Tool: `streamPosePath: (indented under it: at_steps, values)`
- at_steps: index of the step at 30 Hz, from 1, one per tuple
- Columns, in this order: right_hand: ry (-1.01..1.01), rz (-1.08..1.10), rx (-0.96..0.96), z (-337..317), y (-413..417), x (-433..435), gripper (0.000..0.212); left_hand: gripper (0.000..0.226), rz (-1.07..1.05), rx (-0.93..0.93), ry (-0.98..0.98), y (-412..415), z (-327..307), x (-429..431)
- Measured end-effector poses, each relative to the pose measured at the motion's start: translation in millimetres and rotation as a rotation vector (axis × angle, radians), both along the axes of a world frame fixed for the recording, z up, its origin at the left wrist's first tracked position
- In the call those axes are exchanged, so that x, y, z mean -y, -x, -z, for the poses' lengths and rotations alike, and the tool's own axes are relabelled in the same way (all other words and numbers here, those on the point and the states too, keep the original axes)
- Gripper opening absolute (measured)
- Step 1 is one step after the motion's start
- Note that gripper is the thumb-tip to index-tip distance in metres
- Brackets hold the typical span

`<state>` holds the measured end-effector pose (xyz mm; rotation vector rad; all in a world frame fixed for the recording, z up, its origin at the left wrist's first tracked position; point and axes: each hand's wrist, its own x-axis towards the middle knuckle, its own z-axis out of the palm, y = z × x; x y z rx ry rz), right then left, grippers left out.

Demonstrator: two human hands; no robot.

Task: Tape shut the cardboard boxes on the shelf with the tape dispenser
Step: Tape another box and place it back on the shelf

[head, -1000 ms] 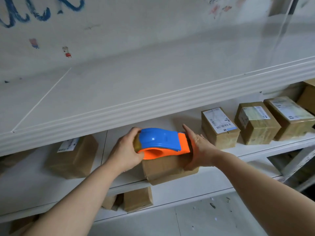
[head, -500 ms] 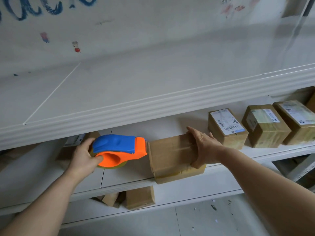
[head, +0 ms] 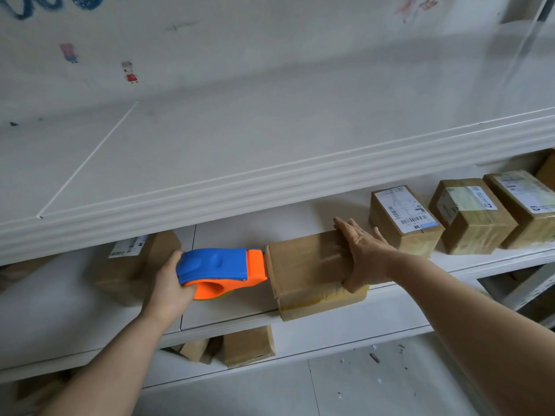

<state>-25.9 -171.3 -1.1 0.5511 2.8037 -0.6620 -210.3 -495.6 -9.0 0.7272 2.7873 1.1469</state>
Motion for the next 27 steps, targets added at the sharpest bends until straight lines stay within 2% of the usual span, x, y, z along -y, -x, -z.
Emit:
streamPosePath:
  at_steps: [2,6,10,16,20,25,27]
  values:
    - [-0.056,-0.03,0.007,-2,1,6,0.137,0.036,-0.011,-0.002,-0.018,0,1,2]
    - [-0.324,-0.18,-0.011,13,12,41,0.139,0.04,-0.057,-0.072,0.05,7,-1,20]
    - [-0.492,-0.167,-0.049,20,3,32,0.137,0.039,-0.041,-0.042,0.07,1,-2,-12]
    - [-0.371,-0.356,-0.167,28,26,83,0.126,0.037,-0.046,0.009,0.013,-6,1,-12]
    - [-0.355,-0.358,-0.086,19,30,86,0.125,0.039,-0.059,0.015,0.013,-6,-2,-9]
    - [-0.361,-0.325,-0.031,-2,59,105,0.105,0.037,-0.058,0.041,0.018,-8,-1,-7]
    - [-0.356,-0.316,0.005,-2,69,107,0.109,0.036,-0.057,0.04,0.017,-11,0,-5]
